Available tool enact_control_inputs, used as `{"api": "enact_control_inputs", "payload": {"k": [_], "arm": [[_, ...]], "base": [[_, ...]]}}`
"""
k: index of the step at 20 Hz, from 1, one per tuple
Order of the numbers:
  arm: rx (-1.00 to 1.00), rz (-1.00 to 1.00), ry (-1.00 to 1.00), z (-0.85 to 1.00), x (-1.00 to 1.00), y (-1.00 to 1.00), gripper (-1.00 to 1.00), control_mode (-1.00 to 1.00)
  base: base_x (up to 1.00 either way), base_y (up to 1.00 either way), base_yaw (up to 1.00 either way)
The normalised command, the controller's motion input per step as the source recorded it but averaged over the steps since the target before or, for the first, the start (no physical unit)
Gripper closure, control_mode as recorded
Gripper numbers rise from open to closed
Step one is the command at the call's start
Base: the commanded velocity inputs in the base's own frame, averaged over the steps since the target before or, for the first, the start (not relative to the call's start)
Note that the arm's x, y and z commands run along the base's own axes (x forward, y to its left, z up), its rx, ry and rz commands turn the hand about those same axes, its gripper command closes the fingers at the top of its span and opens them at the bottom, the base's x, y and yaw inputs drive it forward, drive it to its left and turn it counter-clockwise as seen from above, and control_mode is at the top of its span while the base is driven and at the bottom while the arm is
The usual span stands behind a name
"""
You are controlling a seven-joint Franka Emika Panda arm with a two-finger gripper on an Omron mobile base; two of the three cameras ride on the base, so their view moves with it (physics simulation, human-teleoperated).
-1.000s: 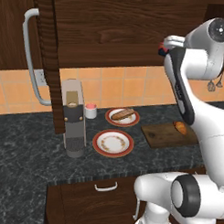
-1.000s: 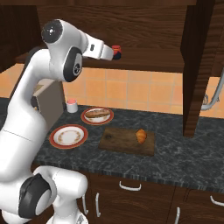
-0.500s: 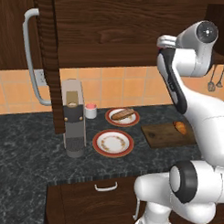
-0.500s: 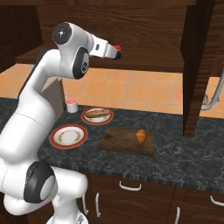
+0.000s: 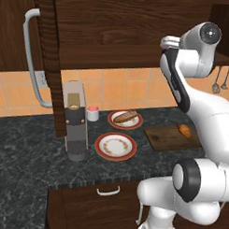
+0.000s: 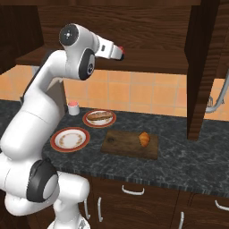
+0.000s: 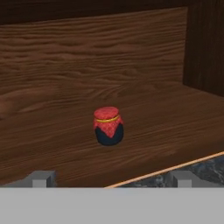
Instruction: From the different types of pastries on the counter, select a croissant and place it on the cutting board. Then retrieve a jar of jam from the cabinet and place it alongside the croissant on the cutting board.
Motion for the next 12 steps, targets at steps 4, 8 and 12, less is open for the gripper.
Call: {"api": "enact_control_inputs", "payload": {"k": [4,8,12], "arm": [[-0.01,0.00,0.00,-0.08,0.11,0.00,-1.00,-1.00],[-0.01,0.00,0.00,-0.20,0.17,0.00,-1.00,-1.00],[0.00,0.00,0.00,-0.14,0.22,0.00,-1.00,-1.00]], "base": [[0.00,0.00,0.00],[0.00,0.00,0.00],[0.00,0.00,0.00]]}}
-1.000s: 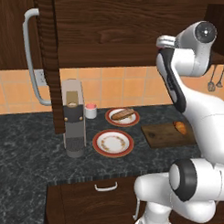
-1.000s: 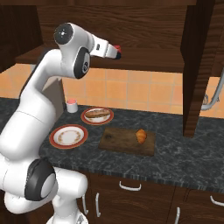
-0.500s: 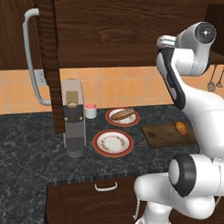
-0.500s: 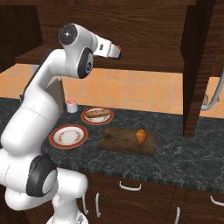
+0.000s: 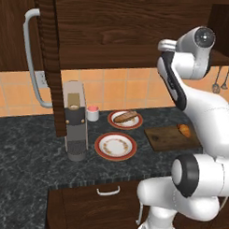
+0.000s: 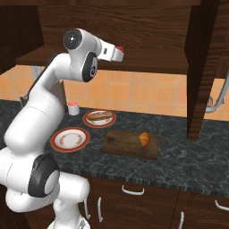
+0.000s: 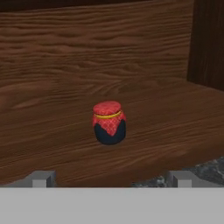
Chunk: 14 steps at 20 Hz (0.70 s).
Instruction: From the different types of pastries on the counter, select a croissant and place it on the cutting board. Then retrieve a jar of jam from the cabinet and place it alongside the croissant on the cutting board.
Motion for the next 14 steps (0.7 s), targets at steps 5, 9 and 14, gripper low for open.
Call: {"api": "enact_control_inputs", "payload": {"k": [5,9,14], "arm": [[0.00,0.00,0.00,-0.08,0.26,0.00,-1.00,-1.00],[0.00,0.00,0.00,-0.03,0.28,0.00,-1.00,-1.00],[0.00,0.00,0.00,0.00,0.24,0.00,-1.00,-1.00]], "base": [[0.00,0.00,0.00],[0.00,0.00,0.00],[0.00,0.00,0.00]]}}
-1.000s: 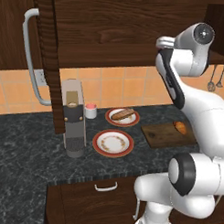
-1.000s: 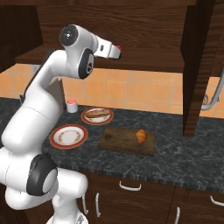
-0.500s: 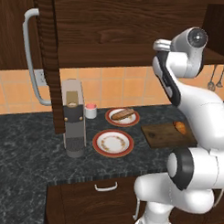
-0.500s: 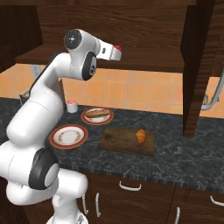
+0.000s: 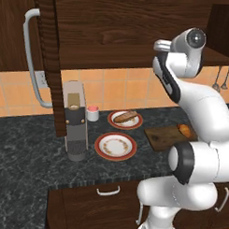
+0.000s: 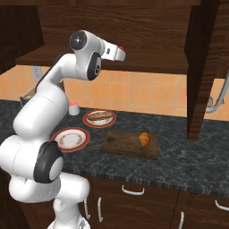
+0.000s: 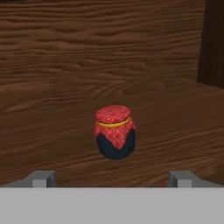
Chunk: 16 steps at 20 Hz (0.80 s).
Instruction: From the different types of pastries on the counter, select a croissant and place it on the cutting board. Then retrieve a jar of jam from the cabinet and place it alongside the croissant on the cutting board.
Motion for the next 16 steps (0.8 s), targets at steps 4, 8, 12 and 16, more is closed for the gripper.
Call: {"api": "enact_control_inputs", "payload": {"k": [4,8,12,16], "arm": [[0.00,0.00,0.00,0.00,0.19,0.00,-1.00,-1.00],[0.00,0.00,-0.01,0.00,0.17,-0.04,-1.00,-1.00],[0.00,0.00,0.00,-0.02,0.10,-0.16,-1.00,-1.00],[0.00,0.00,-0.02,-0.05,0.06,-0.20,-1.00,-1.00]], "base": [[0.00,0.00,0.00],[0.00,0.00,0.00],[0.00,0.00,0.00],[0.00,0.00,0.00]]}}
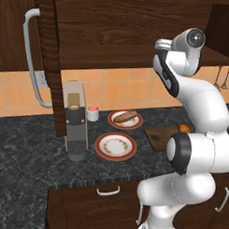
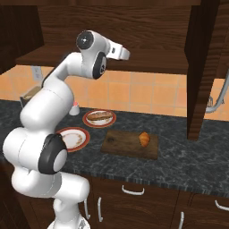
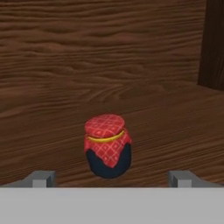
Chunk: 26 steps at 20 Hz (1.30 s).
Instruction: From the different types of pastries on the counter, select a croissant and place it on the cutting board. Then retrieve a jar of jam from the cabinet and place it alongside the croissant on the cutting board.
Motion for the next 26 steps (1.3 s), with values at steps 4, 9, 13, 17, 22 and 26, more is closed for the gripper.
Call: {"api": "enact_control_inputs", "payload": {"k": [4,9,13,17,22,26], "arm": [[0.00,0.00,-0.01,-0.12,0.05,-0.06,-1.00,-1.00],[0.00,0.00,0.00,-0.19,0.08,0.00,-1.00,-1.00],[0.00,0.00,-0.01,-0.09,0.24,0.00,-1.00,-1.00],[0.00,0.00,0.00,-0.03,0.35,0.00,-1.00,-1.00],[0.00,0.00,0.00,0.00,0.36,0.00,-1.00,-1.00],[0.00,0.00,0.00,0.00,0.33,0.00,-1.00,-1.00]], "base": [[0.00,0.00,0.00],[0.00,0.00,0.00],[0.00,0.00,0.00],[0.00,0.00,0.00],[0.00,0.00,0.00],[0.00,0.00,0.00]]}}
